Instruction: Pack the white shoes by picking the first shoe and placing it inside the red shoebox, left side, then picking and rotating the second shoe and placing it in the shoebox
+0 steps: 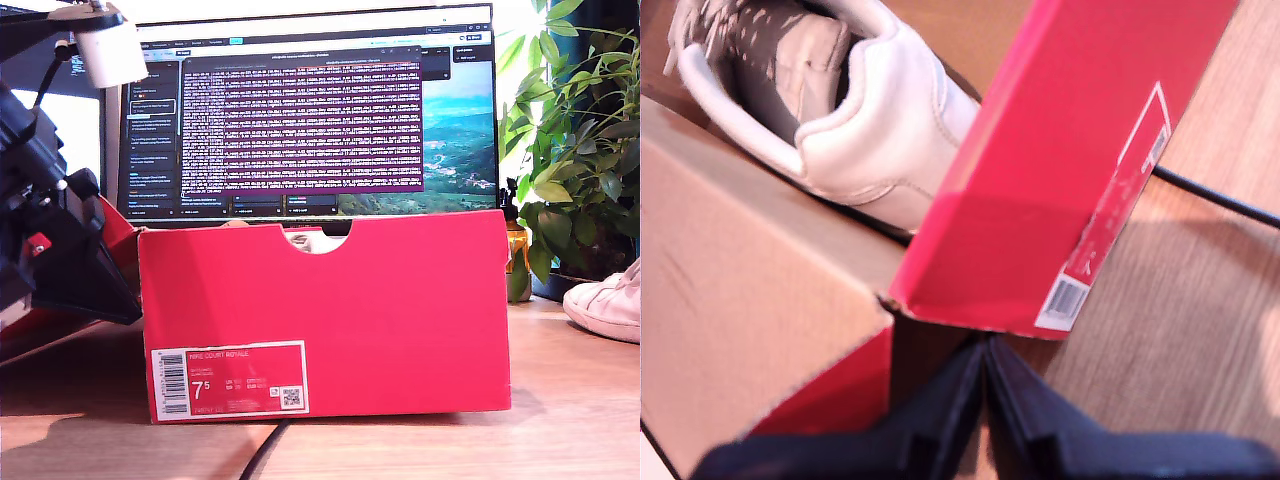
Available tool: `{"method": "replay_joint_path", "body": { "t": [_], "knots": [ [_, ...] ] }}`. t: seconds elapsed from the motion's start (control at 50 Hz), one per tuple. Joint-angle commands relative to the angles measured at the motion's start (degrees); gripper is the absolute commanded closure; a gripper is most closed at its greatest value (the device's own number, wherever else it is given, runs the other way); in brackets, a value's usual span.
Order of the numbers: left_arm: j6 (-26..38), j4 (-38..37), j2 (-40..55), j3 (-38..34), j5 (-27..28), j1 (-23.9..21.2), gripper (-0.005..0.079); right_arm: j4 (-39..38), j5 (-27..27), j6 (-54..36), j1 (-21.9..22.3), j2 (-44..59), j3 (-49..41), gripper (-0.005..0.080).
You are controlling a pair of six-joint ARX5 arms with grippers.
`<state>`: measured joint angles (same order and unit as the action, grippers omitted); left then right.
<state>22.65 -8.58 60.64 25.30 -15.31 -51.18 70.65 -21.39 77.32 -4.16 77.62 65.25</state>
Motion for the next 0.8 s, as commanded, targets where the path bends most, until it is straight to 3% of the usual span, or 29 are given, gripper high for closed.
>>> {"method": "replay_joint_path", "body": {
  "t": [0.0, 0.2, 0.46, 0.68, 0.78],
  "knots": [
    [-0.39, 0.46, 0.48, 0.66, 0.07, 0.07, 0.0761, -1.46, 0.31, 0.31, 0.31, 0.22, -2.73, 0.0211],
    [-0.39, 0.46, 0.48, 0.66, 0.07, 0.07, 0.0762, -9.18, 3.87, 0.26, 2.14, 0.22, -9.33, 0.0211],
    [-0.39, 0.46, 0.48, 0.66, 0.04, 0.07, 0.0762, -17.84, 4.42, 0.24, 4.15, 0.22, -17.03, 0.0241],
    [-0.39, 0.46, 0.48, 0.66, 0.07, 0.07, 0.0762, -27.17, 5.81, 2.21, 4.37, 0.28, -22.58, 0.046],
    [-0.39, 0.46, 0.48, 0.66, 0.07, 0.07, 0.0761, -30.4, 8.13, 2.21, 5.03, 0.76, -23.71, 0.0659]
  ]
}}
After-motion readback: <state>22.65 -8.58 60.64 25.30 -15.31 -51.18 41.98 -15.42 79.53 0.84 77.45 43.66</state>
